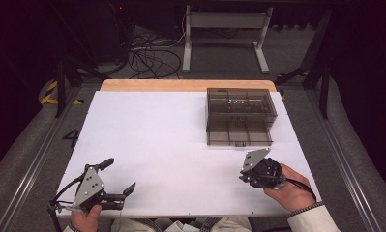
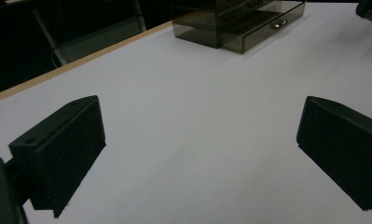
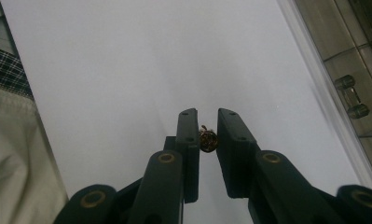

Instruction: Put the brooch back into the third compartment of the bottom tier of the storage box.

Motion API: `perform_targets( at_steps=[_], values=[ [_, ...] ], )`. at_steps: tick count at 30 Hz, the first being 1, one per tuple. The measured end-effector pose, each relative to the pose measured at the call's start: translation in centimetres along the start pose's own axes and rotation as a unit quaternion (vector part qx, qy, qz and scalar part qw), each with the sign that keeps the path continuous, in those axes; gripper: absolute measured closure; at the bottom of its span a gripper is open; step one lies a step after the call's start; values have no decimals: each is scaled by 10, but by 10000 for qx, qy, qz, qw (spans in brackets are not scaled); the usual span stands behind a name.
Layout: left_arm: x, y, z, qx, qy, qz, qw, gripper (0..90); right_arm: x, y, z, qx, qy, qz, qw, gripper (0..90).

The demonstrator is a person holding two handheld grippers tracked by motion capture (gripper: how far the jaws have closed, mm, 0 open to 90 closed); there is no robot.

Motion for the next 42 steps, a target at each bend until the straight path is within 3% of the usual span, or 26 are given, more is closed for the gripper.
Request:
perform_targets(
  at_steps=[10,15,18,23,25,33,42],
  values=[
    [0,0,0,20,0,-13,10000,18,5,1,3,96,134,-56,9998,797],
    [0,0,0,19,9,4,10000,18,11,4,4,42,280,-208,9994,797],
    [1,0,0,17,13,10,10000,18,19,9,3,-119,470,-302,9984,797],
    [0,0,0,14,14,7,10000,18,29,15,2,-341,810,-320,9956,797],
    [0,0,0,18,13,8,10000,18,31,17,1,-307,842,-376,9953,797],
    [0,0,0,3,16,21,10000,18,40,28,-2,-581,1122,-443,9910,797],
    [0,-1,0,-12,15,26,10000,18,49,40,-5,-907,1454,-535,9838,797]
  ],
)
Point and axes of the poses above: each handheld gripper's, and its own axes: x roughly backward along the jaws, z roughly out of its top, y roughly to its right, the point moved 6 cm from there along -x, roughly forward along the jaws, and after that the axes turned 8 degrees about -y, right-handed, at the moved point
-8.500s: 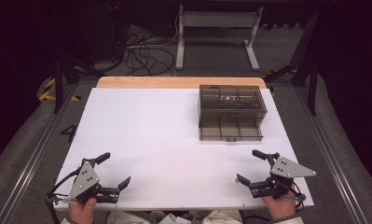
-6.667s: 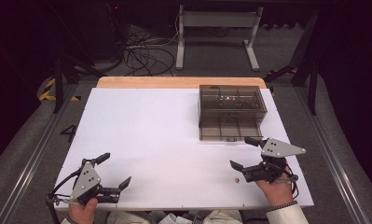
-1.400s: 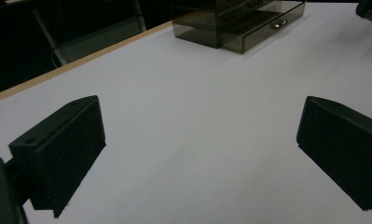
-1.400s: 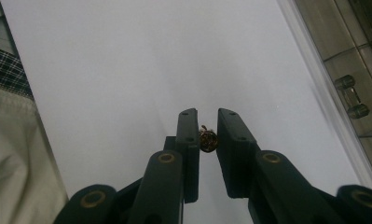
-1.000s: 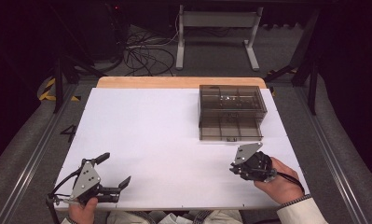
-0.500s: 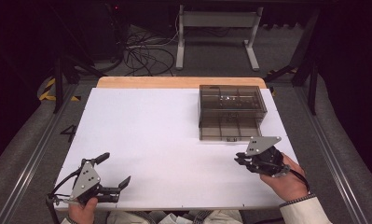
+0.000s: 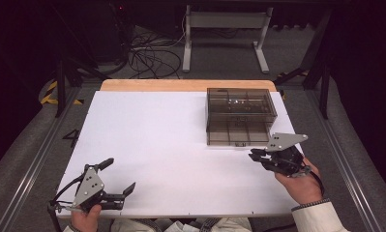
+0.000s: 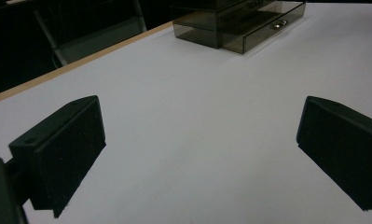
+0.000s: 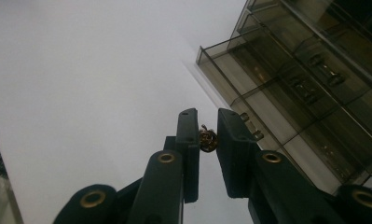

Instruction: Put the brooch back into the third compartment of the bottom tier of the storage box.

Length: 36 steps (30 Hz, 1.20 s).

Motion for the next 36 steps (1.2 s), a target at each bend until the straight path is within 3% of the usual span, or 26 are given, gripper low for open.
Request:
perform_targets(
  at_steps=[8,15,23,28,36],
  values=[
    [0,0,0,12,-1,-7,10000,18,4,11,2,-323,240,-115,9991,797],
    [0,0,0,-1,0,-2,10000,18,5,20,4,-434,392,-145,9982,797],
    [0,0,0,-4,2,-2,10000,18,7,34,7,-706,625,-373,9948,797],
    [0,0,0,11,-9,-18,10000,18,5,43,8,-757,593,-606,9935,797],
    [-1,0,0,19,-12,-23,10000,18,-1,57,9,-902,565,-729,9916,797]
  ],
)
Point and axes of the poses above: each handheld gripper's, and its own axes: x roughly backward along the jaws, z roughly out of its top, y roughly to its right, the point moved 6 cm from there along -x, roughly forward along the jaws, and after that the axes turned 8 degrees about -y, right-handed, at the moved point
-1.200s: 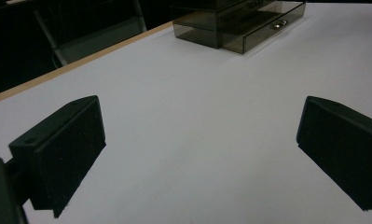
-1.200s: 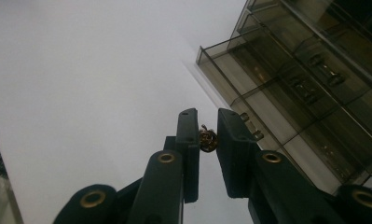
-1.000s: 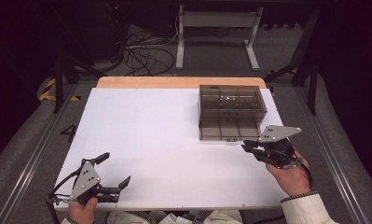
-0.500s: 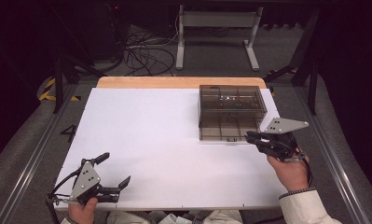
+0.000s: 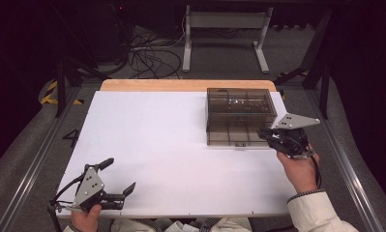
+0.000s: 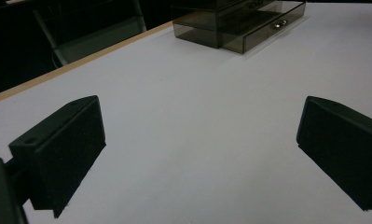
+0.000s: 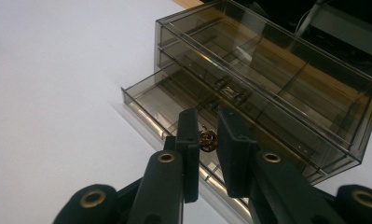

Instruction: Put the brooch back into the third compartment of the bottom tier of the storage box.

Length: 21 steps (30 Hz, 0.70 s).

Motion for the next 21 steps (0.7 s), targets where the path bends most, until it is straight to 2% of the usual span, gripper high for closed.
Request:
perform_targets(
  at_steps=[5,12,21],
  values=[
    [0,0,0,0,0,-1,10000,18,-5,8,0,-171,-40,-59,9998,797],
    [-1,0,0,28,0,-5,10000,18,-15,17,0,-279,-200,-185,9992,797],
    [-1,0,0,17,-4,-14,10000,18,-30,27,-2,-547,-359,10,9979,796]
  ],
)
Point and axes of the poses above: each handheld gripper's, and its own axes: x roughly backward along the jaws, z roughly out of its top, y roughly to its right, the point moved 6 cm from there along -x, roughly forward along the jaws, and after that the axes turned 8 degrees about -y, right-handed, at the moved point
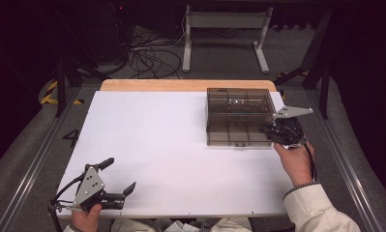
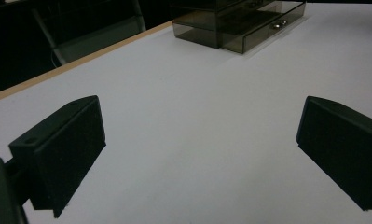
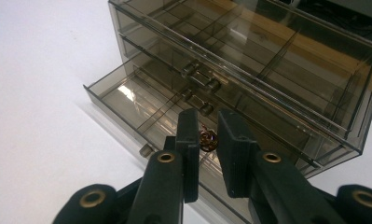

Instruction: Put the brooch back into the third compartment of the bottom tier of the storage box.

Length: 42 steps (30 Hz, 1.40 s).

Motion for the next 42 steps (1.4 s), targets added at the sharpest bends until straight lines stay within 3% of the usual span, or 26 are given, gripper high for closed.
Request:
perform_targets(
  at_steps=[6,23,27,42],
  values=[
    [0,-1,0,17,13,2,10000,18,-8,8,-2,-184,-84,2,9998,796],
    [1,0,0,-18,-6,-20,10000,18,-21,13,-5,-261,-261,-1,9993,796],
    [1,0,0,-12,-2,-17,10000,18,-27,14,-8,-189,-468,-19,9987,796],
    [1,0,0,-17,-5,-16,10000,18,-50,27,-17,-330,-957,-27,9949,795]
  ],
)
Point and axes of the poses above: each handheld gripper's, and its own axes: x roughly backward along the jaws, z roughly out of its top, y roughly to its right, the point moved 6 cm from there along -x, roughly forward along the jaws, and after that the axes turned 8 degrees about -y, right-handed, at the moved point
